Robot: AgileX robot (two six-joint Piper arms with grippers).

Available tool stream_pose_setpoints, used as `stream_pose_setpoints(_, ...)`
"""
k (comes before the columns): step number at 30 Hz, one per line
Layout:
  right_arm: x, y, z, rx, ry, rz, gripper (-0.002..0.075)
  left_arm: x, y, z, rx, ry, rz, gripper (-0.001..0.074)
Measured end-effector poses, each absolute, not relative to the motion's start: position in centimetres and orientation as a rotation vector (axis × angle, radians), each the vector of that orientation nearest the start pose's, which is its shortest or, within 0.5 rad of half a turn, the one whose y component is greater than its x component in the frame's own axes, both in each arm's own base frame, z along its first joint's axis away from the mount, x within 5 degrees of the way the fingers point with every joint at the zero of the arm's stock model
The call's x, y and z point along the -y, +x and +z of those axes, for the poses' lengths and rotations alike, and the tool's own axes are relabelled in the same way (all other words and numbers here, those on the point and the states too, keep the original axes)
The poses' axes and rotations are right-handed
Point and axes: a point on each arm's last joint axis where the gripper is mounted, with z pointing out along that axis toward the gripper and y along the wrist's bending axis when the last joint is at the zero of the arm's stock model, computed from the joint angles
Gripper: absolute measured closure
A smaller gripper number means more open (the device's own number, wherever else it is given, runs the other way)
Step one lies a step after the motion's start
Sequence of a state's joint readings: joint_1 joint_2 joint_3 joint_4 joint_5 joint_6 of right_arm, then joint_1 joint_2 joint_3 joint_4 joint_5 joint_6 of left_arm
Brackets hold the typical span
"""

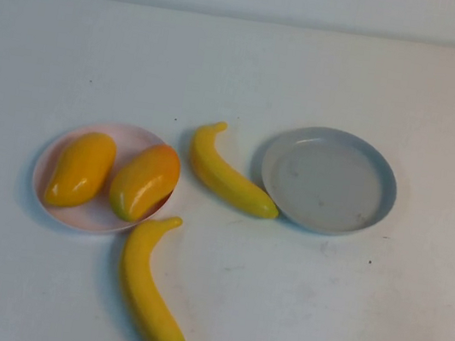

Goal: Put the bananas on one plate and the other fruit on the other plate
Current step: Put another type of fruit in the right plate

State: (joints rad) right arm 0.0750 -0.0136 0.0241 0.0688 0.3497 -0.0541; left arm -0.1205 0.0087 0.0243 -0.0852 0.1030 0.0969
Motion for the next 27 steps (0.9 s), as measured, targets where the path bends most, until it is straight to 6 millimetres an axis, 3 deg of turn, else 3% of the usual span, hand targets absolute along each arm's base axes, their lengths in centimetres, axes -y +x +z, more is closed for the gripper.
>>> stream_pose_setpoints(12,-0.6,5.3,17.4,-1.842,-0.076,0.082,0.0741,0.8,5.2,17.2,-1.864,0.148,-0.082,0.0734)
stream_pose_setpoints(27,-0.6,5.3,17.4,-1.842,-0.076,0.082,0.0741,0.8,5.2,17.1,-1.868,0.145,-0.080,0.0734)
